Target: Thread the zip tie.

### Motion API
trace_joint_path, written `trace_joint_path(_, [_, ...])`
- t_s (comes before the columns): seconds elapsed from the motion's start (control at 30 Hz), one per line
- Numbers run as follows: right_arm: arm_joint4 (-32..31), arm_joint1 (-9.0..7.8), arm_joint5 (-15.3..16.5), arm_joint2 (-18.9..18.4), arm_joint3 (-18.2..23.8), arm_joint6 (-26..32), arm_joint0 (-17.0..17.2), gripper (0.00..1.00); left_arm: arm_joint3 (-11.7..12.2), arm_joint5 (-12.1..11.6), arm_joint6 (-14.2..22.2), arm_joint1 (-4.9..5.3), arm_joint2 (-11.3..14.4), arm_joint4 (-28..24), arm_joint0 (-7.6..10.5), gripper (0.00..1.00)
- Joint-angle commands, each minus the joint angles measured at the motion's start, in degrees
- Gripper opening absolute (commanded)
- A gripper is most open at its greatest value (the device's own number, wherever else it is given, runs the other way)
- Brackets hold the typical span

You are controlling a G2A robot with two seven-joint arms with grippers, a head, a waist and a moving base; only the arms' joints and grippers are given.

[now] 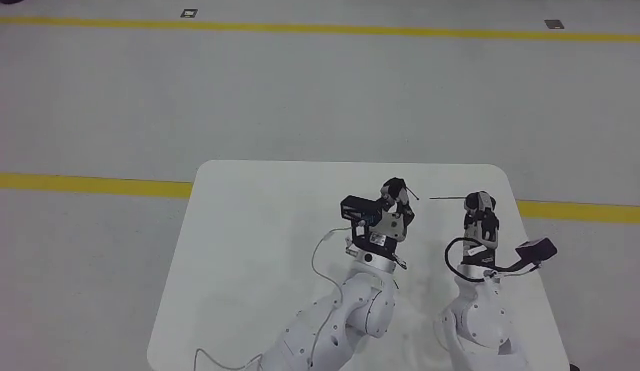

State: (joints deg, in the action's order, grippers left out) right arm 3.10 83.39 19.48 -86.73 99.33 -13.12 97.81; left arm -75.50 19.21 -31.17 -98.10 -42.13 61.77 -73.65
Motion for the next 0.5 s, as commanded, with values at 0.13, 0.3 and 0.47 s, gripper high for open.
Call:
trace_joint_path(0.13, [-0.21, 0.51, 0.0, 0.45, -0.97, 0.53, -0.73, 0.0, 0.84, 0.27, 0.86, -0.51, -0.22, 0.84, 0.93, 0.0])
trace_joint_path(0.3, [-0.95, 0.89, 0.0, 0.93, -1.72, 0.43, -1.38, 0.0, 0.84, 0.27, 0.86, -0.51, -0.22, 0.84, 0.93, 0.0])
trace_joint_path(0.47, [-1.25, 1.16, 0.0, 0.98, -2.1, 0.37, -1.62, 0.0, 0.84, 0.27, 0.86, -0.51, -0.22, 0.84, 0.93, 0.0])
